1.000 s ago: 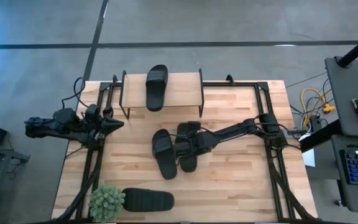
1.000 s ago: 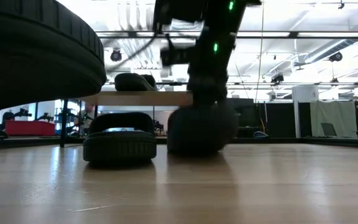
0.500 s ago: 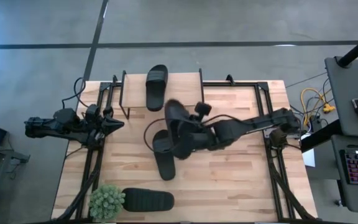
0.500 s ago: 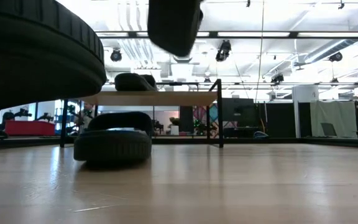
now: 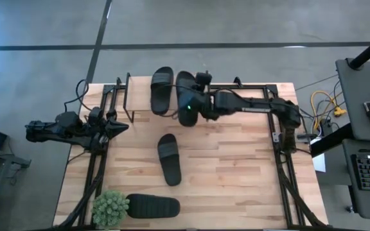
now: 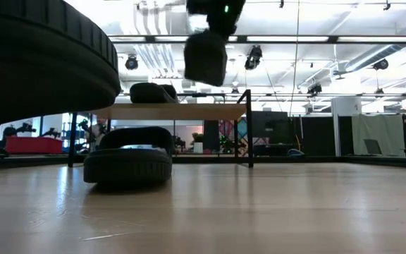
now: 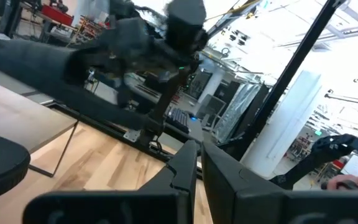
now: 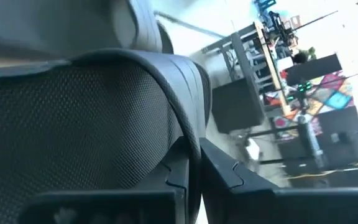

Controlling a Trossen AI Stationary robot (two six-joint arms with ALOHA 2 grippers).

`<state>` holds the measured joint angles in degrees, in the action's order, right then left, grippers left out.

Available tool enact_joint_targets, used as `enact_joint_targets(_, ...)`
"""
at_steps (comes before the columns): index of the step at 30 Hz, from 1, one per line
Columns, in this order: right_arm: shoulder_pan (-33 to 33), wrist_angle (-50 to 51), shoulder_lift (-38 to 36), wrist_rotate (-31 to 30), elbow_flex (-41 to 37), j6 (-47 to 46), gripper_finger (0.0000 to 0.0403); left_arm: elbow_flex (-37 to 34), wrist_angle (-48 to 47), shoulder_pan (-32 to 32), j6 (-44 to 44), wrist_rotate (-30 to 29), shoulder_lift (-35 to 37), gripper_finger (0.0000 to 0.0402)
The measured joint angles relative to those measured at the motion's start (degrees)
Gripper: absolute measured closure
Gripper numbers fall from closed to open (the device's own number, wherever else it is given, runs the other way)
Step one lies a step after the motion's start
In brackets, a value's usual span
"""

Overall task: Pick and place slides into the shelf
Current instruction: Put the black slide on the shelf

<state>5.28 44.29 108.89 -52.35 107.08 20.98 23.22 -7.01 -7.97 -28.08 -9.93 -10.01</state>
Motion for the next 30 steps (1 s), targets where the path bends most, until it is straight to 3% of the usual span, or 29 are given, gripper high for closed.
enact_joint_targets(4,3.8,-7.2,2.5,0.3,-0.2,8.6,0.039,0.0,0.1,0.0,0.0,-0.6,-0.2,0.0391)
enact_joint_targets(12,10.0,-9.5,7.1,4.3,0.7,8.6,0.039,0.0,0.0,0.0,0.0,-2.5,-0.4,0.0391)
enact_joint_targets(19,11.3,-13.4,8.9,8.9,0.7,8.4,0.039,0.0,0.0,0.0,0.0,-5.1,-0.4,0.0391)
enact_joint_targets(26,11.3,-16.7,10.5,8.8,0.7,9.5,0.0388,0.0,0.1,0.0,0.0,-6.8,-0.4,0.0391)
enact_joint_targets(30,11.3,-16.6,11.0,8.8,0.7,9.5,0.0366,0.0,0.0,0.0,0.2,-7.1,-0.4,0.0391)
